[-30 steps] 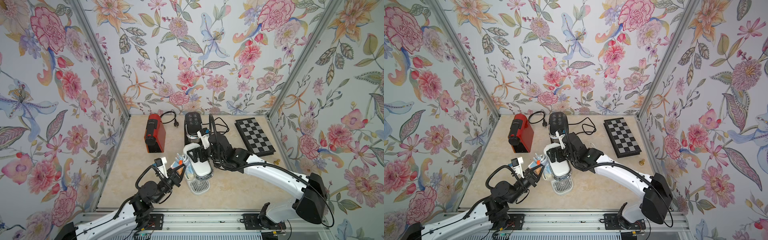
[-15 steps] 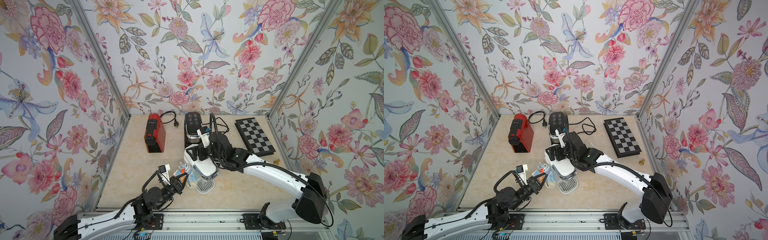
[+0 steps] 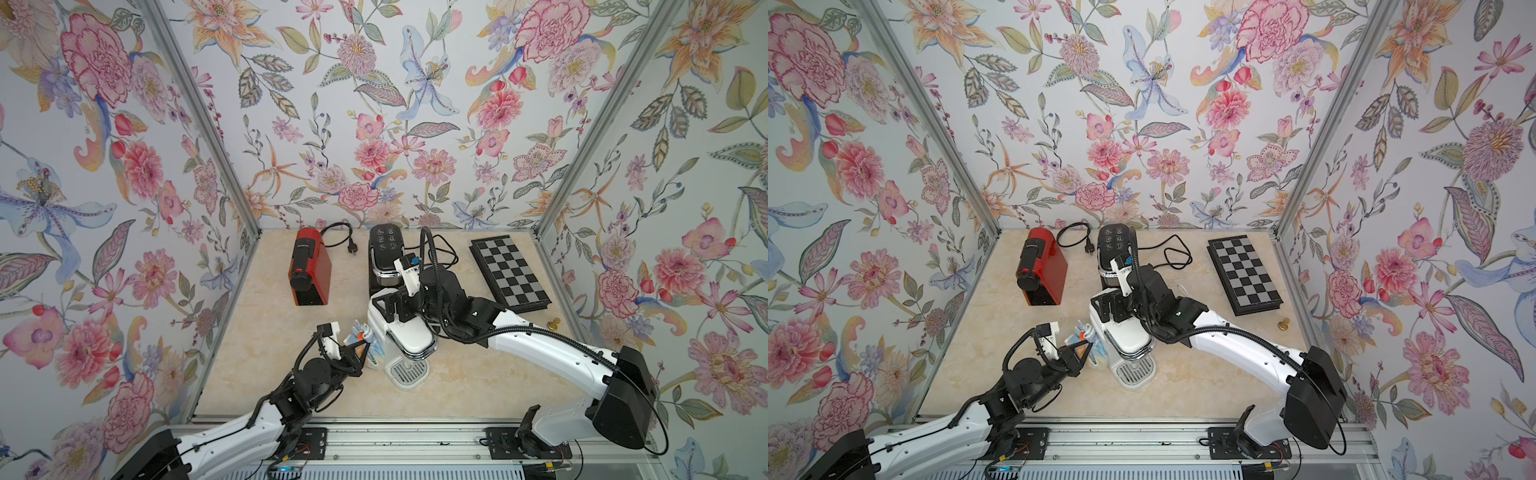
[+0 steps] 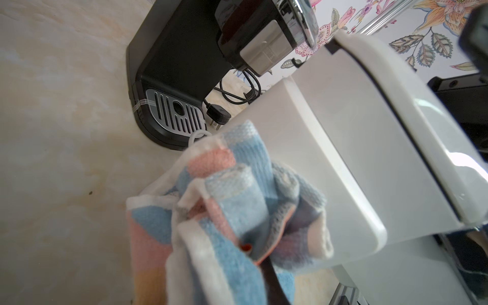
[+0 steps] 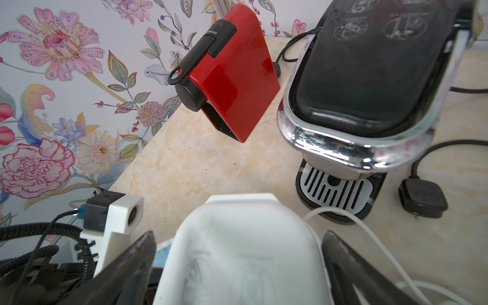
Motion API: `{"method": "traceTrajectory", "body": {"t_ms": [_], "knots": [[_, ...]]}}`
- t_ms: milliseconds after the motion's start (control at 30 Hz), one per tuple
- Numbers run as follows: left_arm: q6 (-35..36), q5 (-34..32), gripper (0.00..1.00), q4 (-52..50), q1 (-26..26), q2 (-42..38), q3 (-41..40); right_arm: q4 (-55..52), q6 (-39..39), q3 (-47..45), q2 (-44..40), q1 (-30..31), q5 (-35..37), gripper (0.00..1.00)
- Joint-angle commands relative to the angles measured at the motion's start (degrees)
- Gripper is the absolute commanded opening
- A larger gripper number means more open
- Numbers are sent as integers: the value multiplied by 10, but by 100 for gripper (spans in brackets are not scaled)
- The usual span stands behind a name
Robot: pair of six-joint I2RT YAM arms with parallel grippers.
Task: Wipe the surface of a coffee machine
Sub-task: Wipe the dirt from the surface of the coffee machine.
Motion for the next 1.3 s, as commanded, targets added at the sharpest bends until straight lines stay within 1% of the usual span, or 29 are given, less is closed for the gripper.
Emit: {"method": "traceTrajectory", "body": {"t_ms": [0, 100, 267, 367, 433, 500, 567, 600, 633, 700, 867, 1033, 1133, 1267], "knots": [[-5, 22, 0, 38, 12, 44, 19, -112, 15, -55, 47, 23, -62, 99], [-19, 19, 0, 34, 18, 90, 27, -107, 17, -61, 45, 22, -65, 99], [-41, 10, 0, 34, 18, 139, 42, -100, 19, -69, 46, 22, -69, 99], [-43, 31, 0, 102, 18, 149, 38, -94, 20, -73, 46, 22, -73, 99], [-38, 56, 0, 162, 19, 147, 38, -91, 20, -75, 47, 23, -75, 99], [-35, 96, 0, 231, 24, 144, 43, -89, 21, -76, 48, 22, -78, 99], [-38, 119, 0, 256, 25, 134, 59, -87, 20, -78, 49, 21, -80, 99], [-37, 127, 0, 253, 26, 126, 61, -87, 21, -78, 49, 22, -80, 99], [-35, 132, 0, 246, 26, 117, 85, -86, 20, -78, 49, 21, -80, 99], [-34, 138, 0, 229, 26, 97, 103, -85, 20, -78, 48, 21, -81, 99], [-2, 135, 0, 111, 26, 21, 168, -83, 20, -79, 50, 20, -82, 99], [38, 120, 0, 1, 26, -31, 225, -81, 18, -77, 54, 20, -88, 99], [52, 113, 0, -31, 31, -36, 230, -79, 16, -74, 58, 20, -92, 99], [33, 127, 0, -7, 53, -10, 205, -78, 14, -73, 61, 21, -100, 98]]}}
